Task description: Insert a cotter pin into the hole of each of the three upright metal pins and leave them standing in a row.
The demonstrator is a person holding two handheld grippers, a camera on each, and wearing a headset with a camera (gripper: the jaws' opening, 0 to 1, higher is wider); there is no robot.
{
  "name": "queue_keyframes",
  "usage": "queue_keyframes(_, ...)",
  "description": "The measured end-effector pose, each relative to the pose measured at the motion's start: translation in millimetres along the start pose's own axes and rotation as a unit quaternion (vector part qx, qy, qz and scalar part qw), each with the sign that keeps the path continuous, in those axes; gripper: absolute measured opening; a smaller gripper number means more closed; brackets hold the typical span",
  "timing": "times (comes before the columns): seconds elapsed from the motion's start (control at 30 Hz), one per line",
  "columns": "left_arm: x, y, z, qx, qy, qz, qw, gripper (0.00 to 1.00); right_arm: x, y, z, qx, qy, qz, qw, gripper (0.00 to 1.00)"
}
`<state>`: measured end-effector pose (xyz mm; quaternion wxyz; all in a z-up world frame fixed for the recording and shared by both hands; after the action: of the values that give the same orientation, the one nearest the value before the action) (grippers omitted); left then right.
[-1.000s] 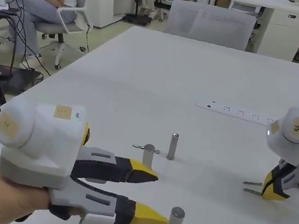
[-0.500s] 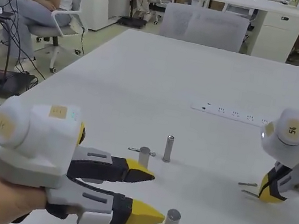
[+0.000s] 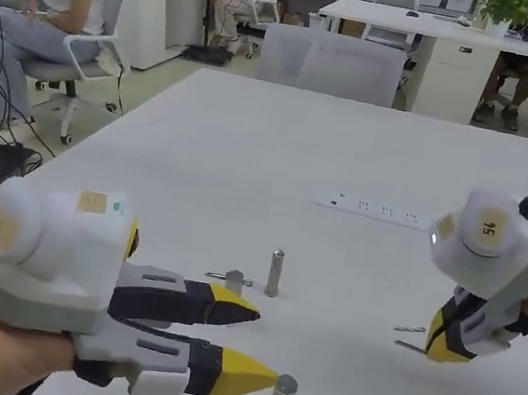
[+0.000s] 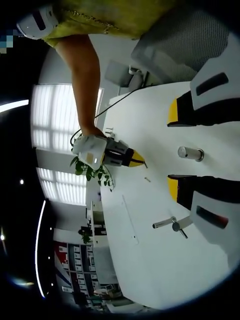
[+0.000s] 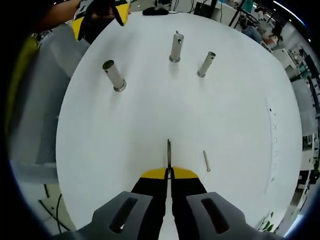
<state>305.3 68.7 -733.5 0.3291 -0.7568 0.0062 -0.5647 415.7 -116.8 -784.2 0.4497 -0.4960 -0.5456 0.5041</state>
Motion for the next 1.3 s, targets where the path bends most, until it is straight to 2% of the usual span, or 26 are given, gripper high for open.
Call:
queue_keyframes(0.2,9.4,3.1,-2.2,-0.003,0.01,-0.003,0.9999,0.36,11.3,-20.5,19.2,-0.007,-0.006,-0.017,0.9998,0.02)
queue_keyframes(0.47,9.8,10.4,-8.8,-0.01,0.015,0.005,0.9998,0.34,21.2,-34.4,45.8,-0.006,-0.013,-0.027,0.9995,0.03)
queue_keyframes(0.7,11.5,19.6,-21.0,-0.019,0.022,0.014,0.9995,0.33,32.3,-41.6,72.1,-0.001,-0.029,-0.026,0.9992,0.03)
queue_keyframes(0.8,12.3,23.2,-26.4,-0.024,0.024,0.015,0.9993,0.31,40.3,-46.4,84.2,0.003,-0.037,-0.034,0.9987,0.03)
queue_keyframes(1.03,10.3,29.6,-34.8,-0.032,0.03,0.026,0.9987,0.27,52.3,-54.0,98.0,0.0,-0.051,-0.044,0.9977,0.03)
queue_keyframes(1.3,11.3,34.7,-42.3,-0.044,0.029,0.033,0.9981,0.22,63.0,-61.7,106.9,-0.003,-0.065,-0.053,0.9965,0.03)
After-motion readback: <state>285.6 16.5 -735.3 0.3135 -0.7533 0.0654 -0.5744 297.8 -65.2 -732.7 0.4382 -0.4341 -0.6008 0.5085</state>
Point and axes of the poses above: the centre of the closed fingertips' face, and the gripper's own axes: y roughly forward along the fingers, z roughly to its left, x roughly out of its top, the point moved 4 cm from there along -y, roughly backward along the fingers, and after that the axes turned 14 degrees about z, right-handed, at the moved point
